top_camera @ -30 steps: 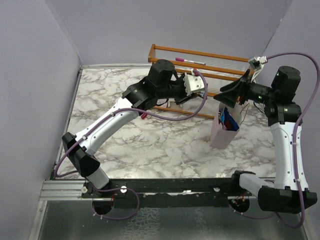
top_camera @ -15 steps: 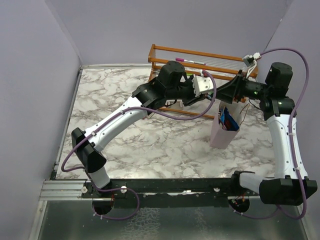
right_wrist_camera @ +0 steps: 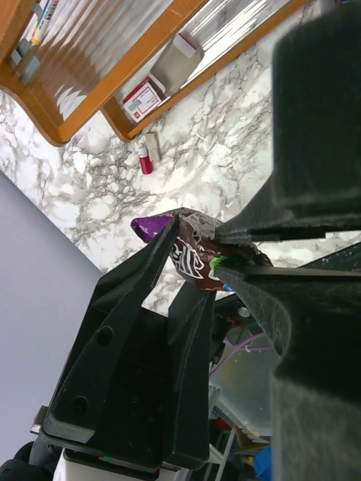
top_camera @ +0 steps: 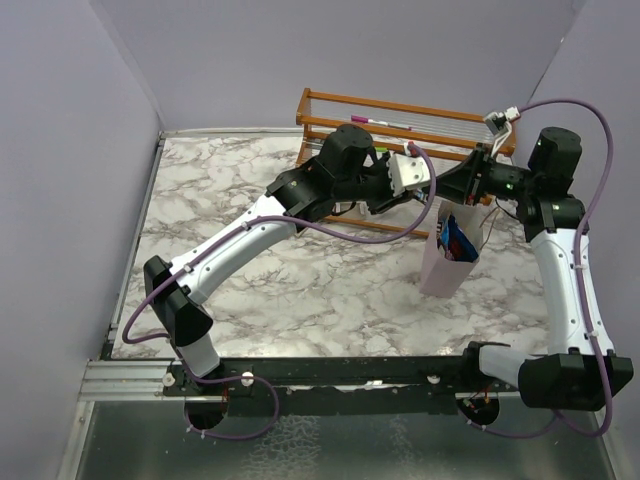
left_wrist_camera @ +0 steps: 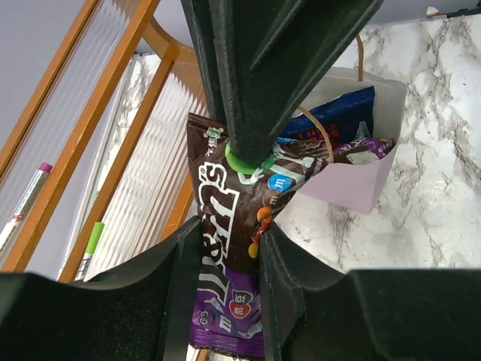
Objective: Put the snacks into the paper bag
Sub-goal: Place the snack in the paper bag.
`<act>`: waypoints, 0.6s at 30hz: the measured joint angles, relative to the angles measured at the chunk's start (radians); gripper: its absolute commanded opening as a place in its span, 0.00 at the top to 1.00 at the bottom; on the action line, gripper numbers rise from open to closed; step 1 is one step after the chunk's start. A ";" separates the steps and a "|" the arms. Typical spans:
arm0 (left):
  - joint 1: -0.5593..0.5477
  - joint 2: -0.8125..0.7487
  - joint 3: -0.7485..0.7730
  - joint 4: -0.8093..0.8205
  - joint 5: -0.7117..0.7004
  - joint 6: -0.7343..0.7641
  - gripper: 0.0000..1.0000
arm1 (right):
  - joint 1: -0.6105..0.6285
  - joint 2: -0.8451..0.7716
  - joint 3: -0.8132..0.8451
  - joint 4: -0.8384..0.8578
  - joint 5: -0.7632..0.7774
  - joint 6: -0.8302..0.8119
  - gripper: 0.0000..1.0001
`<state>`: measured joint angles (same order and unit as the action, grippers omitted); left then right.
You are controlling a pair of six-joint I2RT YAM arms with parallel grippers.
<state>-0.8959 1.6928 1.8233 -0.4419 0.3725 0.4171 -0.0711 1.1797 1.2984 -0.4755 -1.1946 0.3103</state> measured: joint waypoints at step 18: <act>-0.003 -0.075 -0.138 0.006 -0.011 0.082 0.10 | -0.016 -0.104 -0.016 -0.040 0.100 -0.080 0.99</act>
<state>-0.8993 1.6176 1.6852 -0.4358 0.3618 0.4988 -0.0875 1.0760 1.2823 -0.5152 -1.0943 0.2302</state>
